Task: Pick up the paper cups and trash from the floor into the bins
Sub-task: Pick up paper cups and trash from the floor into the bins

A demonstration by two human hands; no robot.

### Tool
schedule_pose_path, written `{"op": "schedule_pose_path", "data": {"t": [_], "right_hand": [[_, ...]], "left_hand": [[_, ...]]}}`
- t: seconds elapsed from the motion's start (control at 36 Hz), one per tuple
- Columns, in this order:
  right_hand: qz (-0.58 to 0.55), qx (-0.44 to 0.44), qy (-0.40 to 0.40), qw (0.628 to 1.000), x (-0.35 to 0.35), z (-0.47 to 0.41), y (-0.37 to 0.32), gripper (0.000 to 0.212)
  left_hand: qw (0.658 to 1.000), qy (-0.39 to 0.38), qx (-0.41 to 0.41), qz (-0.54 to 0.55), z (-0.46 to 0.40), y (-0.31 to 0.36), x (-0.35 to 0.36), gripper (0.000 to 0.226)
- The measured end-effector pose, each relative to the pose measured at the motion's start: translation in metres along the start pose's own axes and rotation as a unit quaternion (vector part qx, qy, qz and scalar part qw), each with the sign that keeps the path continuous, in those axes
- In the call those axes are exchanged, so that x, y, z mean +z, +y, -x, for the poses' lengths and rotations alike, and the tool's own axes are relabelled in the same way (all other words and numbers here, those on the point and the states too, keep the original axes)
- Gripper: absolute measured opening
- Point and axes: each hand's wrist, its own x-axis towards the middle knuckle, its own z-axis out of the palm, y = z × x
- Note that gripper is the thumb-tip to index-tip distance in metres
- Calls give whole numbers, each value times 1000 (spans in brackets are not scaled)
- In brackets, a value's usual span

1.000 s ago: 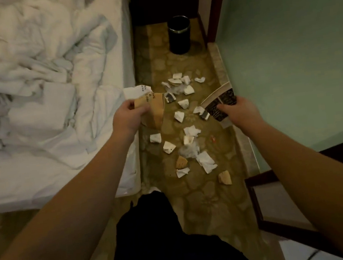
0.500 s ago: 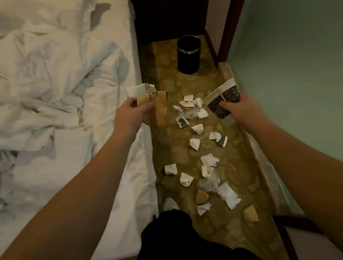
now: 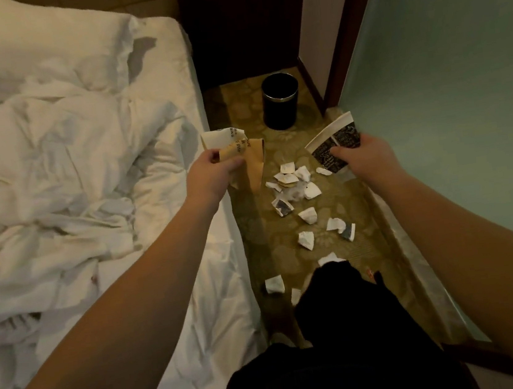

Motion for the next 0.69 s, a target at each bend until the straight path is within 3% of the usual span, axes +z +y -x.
{"op": "schedule_pose_path", "data": {"t": [0.36,0.69], "right_hand": [[1,-24,-14,1000,37,-154,-49,43],[10,61,-55,997,50,-363,-85,44]], "left_hand": [[999,-16,11,-34,-153,35,33,49],[996,-48,-21,-75,-370,99,96,53]]}}
